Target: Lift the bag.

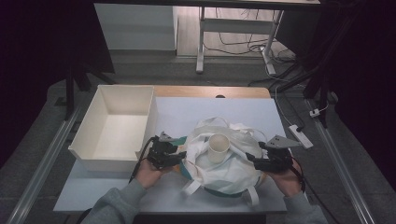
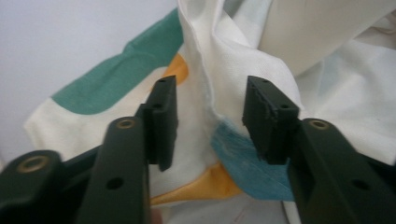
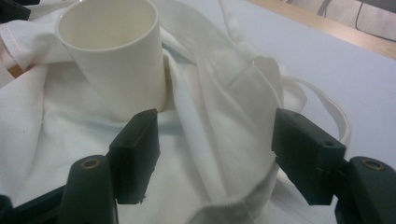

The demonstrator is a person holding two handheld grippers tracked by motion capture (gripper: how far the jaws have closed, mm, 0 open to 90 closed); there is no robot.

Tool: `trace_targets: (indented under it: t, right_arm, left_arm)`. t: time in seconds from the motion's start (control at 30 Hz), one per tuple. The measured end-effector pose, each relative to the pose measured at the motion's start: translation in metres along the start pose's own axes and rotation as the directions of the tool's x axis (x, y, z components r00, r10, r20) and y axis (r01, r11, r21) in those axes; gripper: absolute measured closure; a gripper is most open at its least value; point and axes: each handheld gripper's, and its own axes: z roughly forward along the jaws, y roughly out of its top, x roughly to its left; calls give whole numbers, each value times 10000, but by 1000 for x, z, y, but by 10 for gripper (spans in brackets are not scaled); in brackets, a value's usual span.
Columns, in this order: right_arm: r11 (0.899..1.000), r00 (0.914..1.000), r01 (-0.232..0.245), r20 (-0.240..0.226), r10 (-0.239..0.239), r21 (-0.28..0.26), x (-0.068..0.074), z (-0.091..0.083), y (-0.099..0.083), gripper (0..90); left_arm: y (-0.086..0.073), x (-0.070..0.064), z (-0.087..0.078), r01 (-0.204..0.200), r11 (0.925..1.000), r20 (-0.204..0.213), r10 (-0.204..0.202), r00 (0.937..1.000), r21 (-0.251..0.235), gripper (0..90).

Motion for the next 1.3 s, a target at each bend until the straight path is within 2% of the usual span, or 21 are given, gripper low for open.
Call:
trace_targets:
  t: [0.1,0.17,0.3,0.33,0.4,0.47,0.53,0.67,0.77,0.87,0.97,1.07,1.13,1.3]
  right_arm:
    - [10000,9992,-55,402,54,4,2,-5,0,337]
    - [9999,9972,-134,738,126,104,1,-8,-2,339]
    - [9953,9949,-431,949,348,869,-3,-5,-11,396]
    - [9932,9952,-476,901,380,1064,-3,-3,-14,420]
    - [9905,9971,-544,599,471,1261,-5,1,-19,530]
    - [9858,9968,-364,767,240,1639,-6,4,-21,641]
    - [9844,9962,-357,843,214,1721,-7,2,-20,705]
    - [9902,9955,55,929,-187,1399,-4,-5,-16,769]
    - [9941,9935,372,1035,-478,1018,-2,-10,-11,779]
    - [9971,9918,512,1141,-574,566,-1,-16,-7,782]
    - [9986,9912,470,1225,-496,244,-3,-22,-6,783]
    - [9998,9921,205,1237,-201,-22,-9,-26,-7,785]
    - [9998,9922,61,1249,-36,-195,-13,-30,-7,787]
    - [9972,9901,-132,1385,234,-739,-21,-42,-4,790]
  left_arm:
    - [-1,2,2,3,9998,319,-9,9995,195,670]
    - [-1,3,3,-80,9995,373,68,9993,322,691]
    - [-2,2,5,-291,9984,232,280,9993,489,759]
    - [-2,2,5,-406,9977,210,395,9990,547,784]
    - [-2,1,5,-510,9973,216,499,9985,534,808]
    - [-2,2,4,-597,9969,289,583,9979,513,819]
    - [-1,1,2,-640,9972,433,623,9971,396,826]
    - [3,-2,-6,-752,9971,685,746,9949,65,830]
    - [7,-6,-16,-891,9957,750,908,9930,-259,832]
    - [10,-8,-24,-949,9941,795,990,9919,-527,832]
    - [13,-6,-31,-878,9932,885,944,9916,-763,833]
    - [15,-2,-37,-750,9923,984,847,9915,-986,835]
    - [17,0,-42,-659,9916,1212,794,9894,-1111,838]
    - [21,-2,-52,-728,9875,1282,910,9876,-1401,840]
